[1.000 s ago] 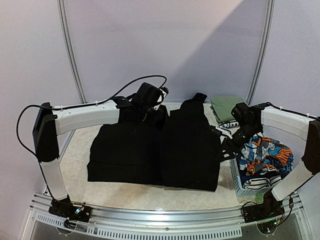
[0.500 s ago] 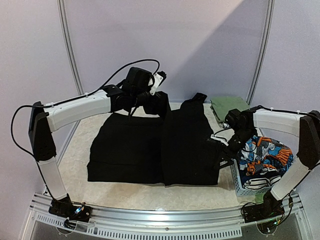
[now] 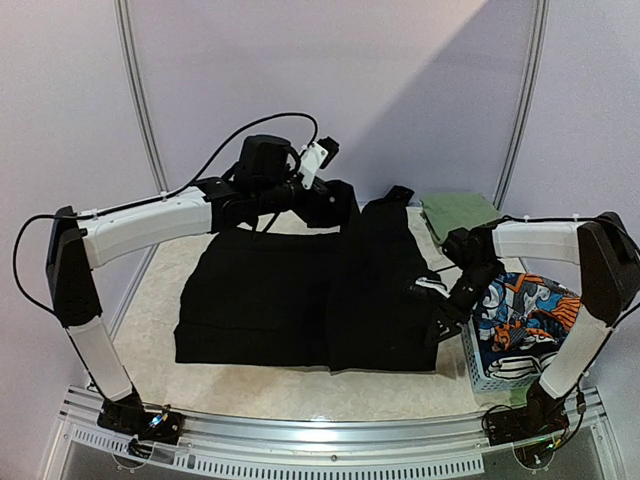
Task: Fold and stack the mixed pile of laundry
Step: Pick up the flattened shirt from the center of the board.
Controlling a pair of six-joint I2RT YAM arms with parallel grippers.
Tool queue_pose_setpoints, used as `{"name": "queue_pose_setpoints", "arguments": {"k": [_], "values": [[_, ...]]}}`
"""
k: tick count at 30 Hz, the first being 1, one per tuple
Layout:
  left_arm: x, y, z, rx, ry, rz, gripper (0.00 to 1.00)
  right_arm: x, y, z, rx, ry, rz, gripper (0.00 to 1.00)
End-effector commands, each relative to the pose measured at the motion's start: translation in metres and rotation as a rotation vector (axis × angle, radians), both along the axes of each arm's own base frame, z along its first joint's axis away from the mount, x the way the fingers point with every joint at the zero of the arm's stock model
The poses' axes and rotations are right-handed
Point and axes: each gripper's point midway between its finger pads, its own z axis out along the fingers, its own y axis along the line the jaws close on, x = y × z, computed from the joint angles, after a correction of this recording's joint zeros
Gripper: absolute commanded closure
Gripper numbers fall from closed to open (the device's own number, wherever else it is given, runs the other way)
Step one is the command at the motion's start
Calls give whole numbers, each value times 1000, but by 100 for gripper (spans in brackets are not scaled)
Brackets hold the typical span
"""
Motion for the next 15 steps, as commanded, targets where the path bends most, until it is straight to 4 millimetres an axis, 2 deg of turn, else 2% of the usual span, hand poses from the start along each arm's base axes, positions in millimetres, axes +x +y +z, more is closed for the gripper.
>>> {"name": "queue_pose_setpoints", "arguments": {"k": [1, 3, 5, 6, 8, 11, 15], "values": [[26, 13, -40, 118, 82, 49, 98, 8, 10, -9, -6, 65, -40, 37], [36, 29, -65, 184, 156, 108, 85, 6, 8, -14, -23, 84, -48, 37], [43, 57, -85, 270, 222, 228, 63, 5, 5, -16, -45, 90, -44, 38], [42, 78, -91, 327, 249, 313, 56, 3, 5, -15, -49, 97, -44, 38], [29, 105, -88, 364, 277, 401, 46, 1, 3, -13, -61, 99, -32, 39], [-13, 143, -94, 331, 373, 483, 36, -8, -4, -15, -129, 71, 10, 41], [-87, 187, -121, 363, 600, 521, 33, -32, -14, -23, -185, -15, 149, 43]]}}
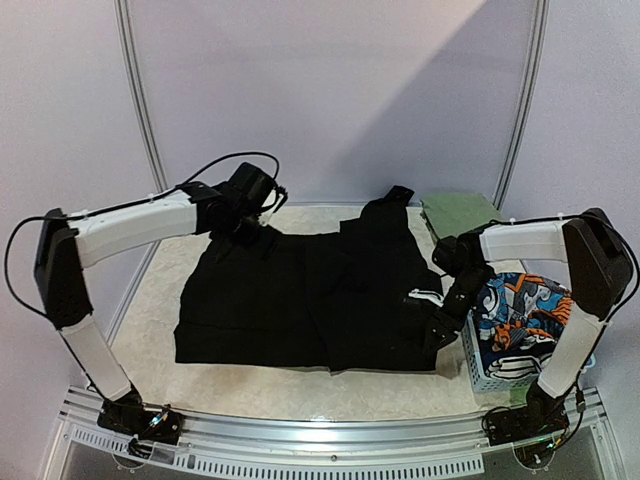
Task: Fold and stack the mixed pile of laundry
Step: Pick up the flattened shirt from the center of the board.
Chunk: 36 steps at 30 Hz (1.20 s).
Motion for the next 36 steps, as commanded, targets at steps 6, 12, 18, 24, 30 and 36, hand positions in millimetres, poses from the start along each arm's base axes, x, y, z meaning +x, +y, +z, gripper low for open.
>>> {"name": "queue_pose_setpoints", "arguments": {"k": [6, 12, 18, 24, 30, 36], "values": [[-158, 123, -34, 99, 413, 311, 33, -35, -14, -19, -161, -253, 343, 43], [-215, 150, -51, 165, 636, 333, 34, -31, -15, -18, -213, -406, 413, 43], [-230, 174, -66, 254, 736, 445, 32, -18, -7, 5, -180, -579, 437, 43], [-237, 169, -96, 77, 772, 574, 34, -24, 0, 5, -146, -688, 527, 44], [-235, 168, -110, -154, 719, 778, 34, -31, 5, -10, -121, -738, 606, 49], [-237, 186, -123, -403, 560, 1007, 37, -27, 7, -21, -140, -738, 616, 52]]}}
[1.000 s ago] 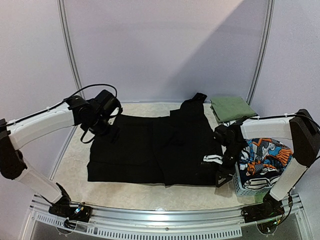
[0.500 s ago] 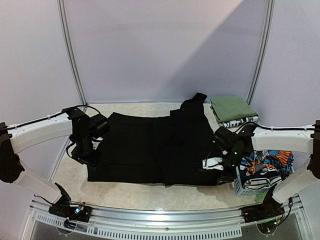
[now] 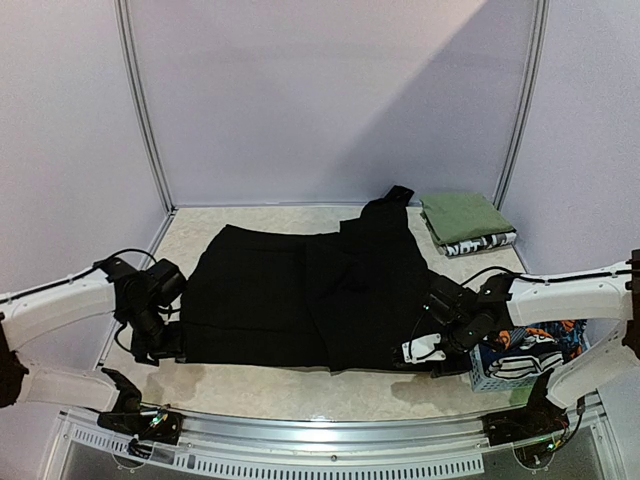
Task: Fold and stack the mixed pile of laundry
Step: Pick up the flattened shirt from the center of the board.
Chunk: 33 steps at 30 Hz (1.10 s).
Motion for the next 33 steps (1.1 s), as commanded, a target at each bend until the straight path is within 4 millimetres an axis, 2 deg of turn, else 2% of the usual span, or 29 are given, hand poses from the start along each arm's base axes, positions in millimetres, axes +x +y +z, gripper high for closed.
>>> {"name": "queue_pose_setpoints", "arguments": {"k": [1, 6, 9, 16, 21, 27, 33], "values": [[14, 3, -6, -108, -163, 279, 38, 7, 8, -4, 18, -37, 23, 52], [12, -8, -26, -202, -153, 330, 40, 5, 6, -8, 14, -42, 49, 53], [12, -11, -34, -202, -124, 309, 40, 6, 7, -9, 12, -41, 47, 53], [17, 4, -41, -134, -120, 313, 45, 7, 8, -6, 13, -35, 29, 53], [25, 14, -47, -111, -163, 331, 48, -1, 11, -4, 35, 7, 36, 54], [35, 10, -54, -128, -172, 308, 57, -15, 18, 5, 71, 89, 56, 53], [41, 8, -52, -143, -184, 298, 73, -19, 16, 4, 70, 104, 58, 53]]}}
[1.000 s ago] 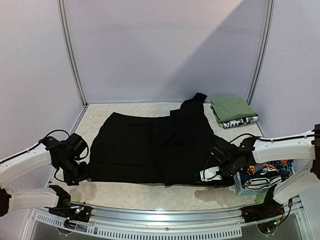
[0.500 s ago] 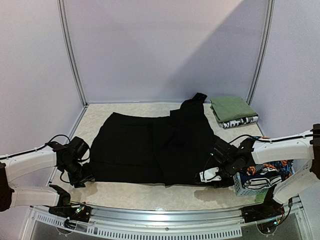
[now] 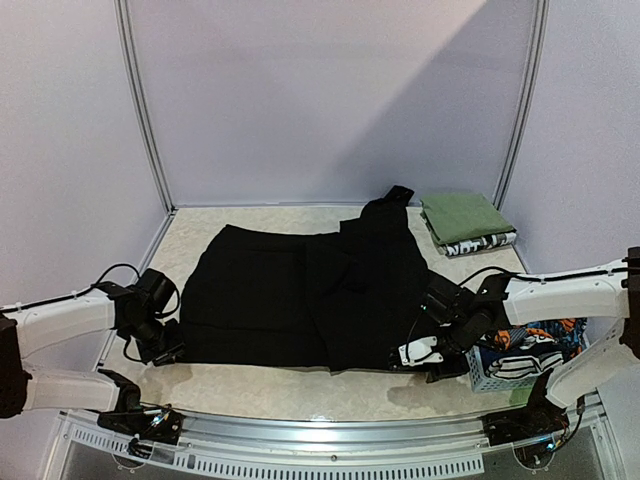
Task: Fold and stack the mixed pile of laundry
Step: Pick up the flattened shirt from the center of the board.
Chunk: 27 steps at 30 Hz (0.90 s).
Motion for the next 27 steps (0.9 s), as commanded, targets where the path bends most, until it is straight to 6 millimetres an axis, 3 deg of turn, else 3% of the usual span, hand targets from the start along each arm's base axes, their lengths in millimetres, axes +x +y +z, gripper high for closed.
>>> {"name": "queue_pose_setpoints", "arguments": {"k": [1, 10, 20, 27], "values": [[11, 0, -8, -3, -37, -12, 75, -7, 3, 5, 20, 33, 10, 53], [18, -3, -1, -14, -68, -30, 100, -8, 9, 10, 54, 46, -4, 51], [16, -3, 28, -20, -102, -51, 100, -2, 10, 13, 67, 43, 2, 49], [14, -7, 38, -57, -122, -47, 100, 24, 11, 6, 48, -83, -30, 49]]}}
